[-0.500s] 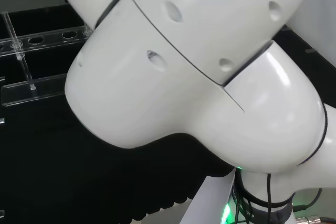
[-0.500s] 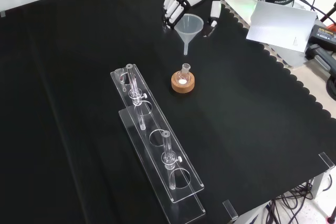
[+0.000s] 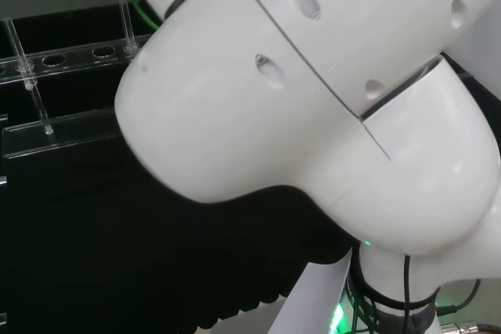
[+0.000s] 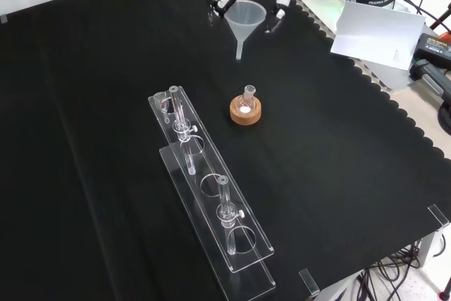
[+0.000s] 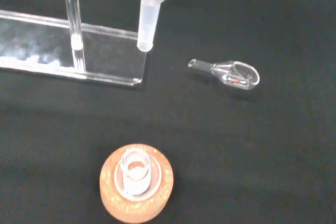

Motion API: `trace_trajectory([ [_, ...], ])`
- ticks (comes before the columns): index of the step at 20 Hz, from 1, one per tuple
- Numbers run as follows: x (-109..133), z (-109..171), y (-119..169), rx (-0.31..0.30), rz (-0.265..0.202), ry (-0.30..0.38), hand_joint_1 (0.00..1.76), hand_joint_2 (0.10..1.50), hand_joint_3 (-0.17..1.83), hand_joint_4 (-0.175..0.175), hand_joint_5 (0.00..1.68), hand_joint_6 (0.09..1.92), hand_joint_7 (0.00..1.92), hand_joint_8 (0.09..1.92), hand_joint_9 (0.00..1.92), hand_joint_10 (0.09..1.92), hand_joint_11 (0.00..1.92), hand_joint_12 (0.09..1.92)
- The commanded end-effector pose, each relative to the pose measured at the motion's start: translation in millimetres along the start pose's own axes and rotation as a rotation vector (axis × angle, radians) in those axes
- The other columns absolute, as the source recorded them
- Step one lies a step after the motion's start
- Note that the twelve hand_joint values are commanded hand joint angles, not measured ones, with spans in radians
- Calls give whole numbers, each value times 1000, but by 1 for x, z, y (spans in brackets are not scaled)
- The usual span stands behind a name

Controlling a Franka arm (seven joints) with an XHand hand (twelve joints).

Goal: Put the funnel back on the funnel stand.

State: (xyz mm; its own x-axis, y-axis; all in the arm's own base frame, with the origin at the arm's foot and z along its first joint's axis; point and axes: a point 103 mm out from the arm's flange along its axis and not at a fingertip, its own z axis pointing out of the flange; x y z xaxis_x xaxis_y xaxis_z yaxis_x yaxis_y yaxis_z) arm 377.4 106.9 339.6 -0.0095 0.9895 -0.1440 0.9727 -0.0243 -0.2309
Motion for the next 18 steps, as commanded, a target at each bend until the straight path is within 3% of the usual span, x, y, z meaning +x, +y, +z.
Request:
trace_trajectory([
  [1, -6, -30, 21, -34, -24, 16, 747, 886, 462, -13, 675, 580, 546, 654, 838, 434, 797, 1117],
  [11, 1, -63, 71, -70, -47, 33, 744, 883, 464, -18, 654, 581, 529, 653, 829, 430, 794, 1111],
  [14, 2, -65, 77, -53, -29, 37, 744, 883, 465, -19, 652, 584, 526, 655, 828, 429, 792, 1110],
  [18, 9, -73, 108, -21, -46, 48, 742, 882, 466, -19, 649, 586, 522, 657, 827, 430, 791, 1111],
])
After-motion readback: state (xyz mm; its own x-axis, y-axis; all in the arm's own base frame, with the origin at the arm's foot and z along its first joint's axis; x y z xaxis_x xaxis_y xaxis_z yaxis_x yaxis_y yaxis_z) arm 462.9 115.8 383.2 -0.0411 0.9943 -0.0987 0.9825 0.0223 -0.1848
